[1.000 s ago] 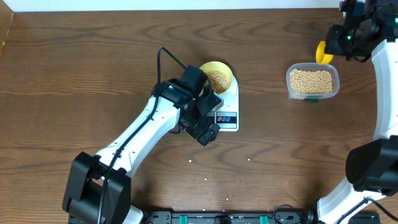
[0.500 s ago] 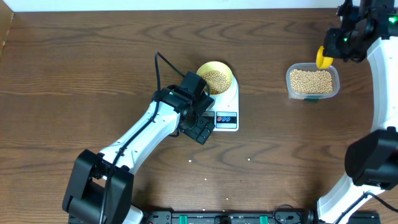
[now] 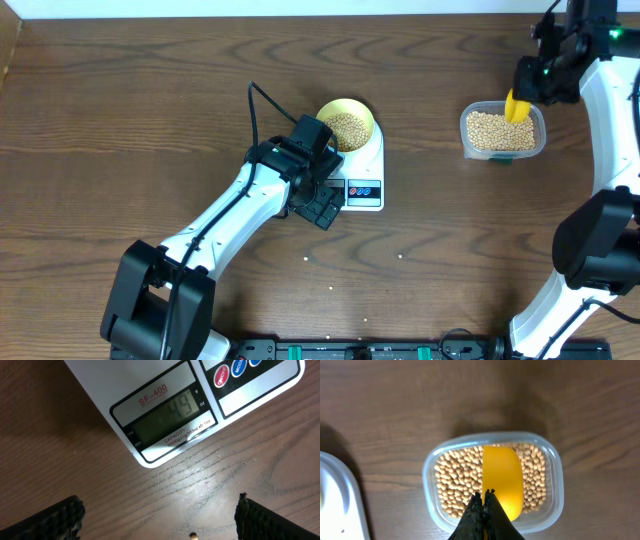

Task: Scoop item into bowl and weigh 50g on scale
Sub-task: 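Lower the yellow scoop into the chickpea tub with the right gripper, then carry the scoop left over the yellow bowl on the scale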

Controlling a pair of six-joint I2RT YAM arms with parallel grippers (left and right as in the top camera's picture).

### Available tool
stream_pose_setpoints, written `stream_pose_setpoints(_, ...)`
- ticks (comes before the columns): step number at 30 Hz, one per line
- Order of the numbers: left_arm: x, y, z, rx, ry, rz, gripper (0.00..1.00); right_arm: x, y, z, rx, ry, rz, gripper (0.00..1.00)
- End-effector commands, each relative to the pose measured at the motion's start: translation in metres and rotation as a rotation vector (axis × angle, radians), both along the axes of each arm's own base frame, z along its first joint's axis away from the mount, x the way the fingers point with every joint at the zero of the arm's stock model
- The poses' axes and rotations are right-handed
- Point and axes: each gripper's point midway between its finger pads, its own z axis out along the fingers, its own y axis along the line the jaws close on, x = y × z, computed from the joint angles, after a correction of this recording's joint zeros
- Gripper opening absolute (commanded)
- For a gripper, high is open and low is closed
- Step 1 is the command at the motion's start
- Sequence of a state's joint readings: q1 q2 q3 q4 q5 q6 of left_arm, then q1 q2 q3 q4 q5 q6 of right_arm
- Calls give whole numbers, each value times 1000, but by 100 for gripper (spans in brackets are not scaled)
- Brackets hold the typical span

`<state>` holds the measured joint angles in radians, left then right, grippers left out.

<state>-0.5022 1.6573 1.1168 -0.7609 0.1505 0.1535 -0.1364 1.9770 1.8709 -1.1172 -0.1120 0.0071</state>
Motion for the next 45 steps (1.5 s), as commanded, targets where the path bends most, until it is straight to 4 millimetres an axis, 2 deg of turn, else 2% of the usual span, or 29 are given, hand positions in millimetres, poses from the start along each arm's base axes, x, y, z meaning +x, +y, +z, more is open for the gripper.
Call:
stream_pose_setpoints(1,-4,4,-5,19,12,12,98,-10,-3,-22,-15,65,-9,1)
stream_pose_setpoints(5,-4,4,-5,19,12,12,98,-18,5,-36,30,97,-3,1)
stream_pose_setpoints(10,-4,4,-5,19,13,11,98,-15,8,-49,46,85,3,1)
stream_pose_setpoints(16,-4,4,-5,19,13,12,98,-10,8,-54,47,61,5,1)
stream_pose_setpoints(25,-4,4,-5,19,13,12,98,-3,10,-22,139,18,7,1)
stream_pose_setpoints(28,-4,4,-5,19,13,12,98,-5,5,-19,181,17,-6,1)
stream_pose_setpoints(32,-4,4,-5,19,12,12,98,-14,-10,-20,200,39,-42,1)
stream_pose_setpoints(45,-4,4,-5,19,13,12,98,-25,-21,7,528,-64,17,1)
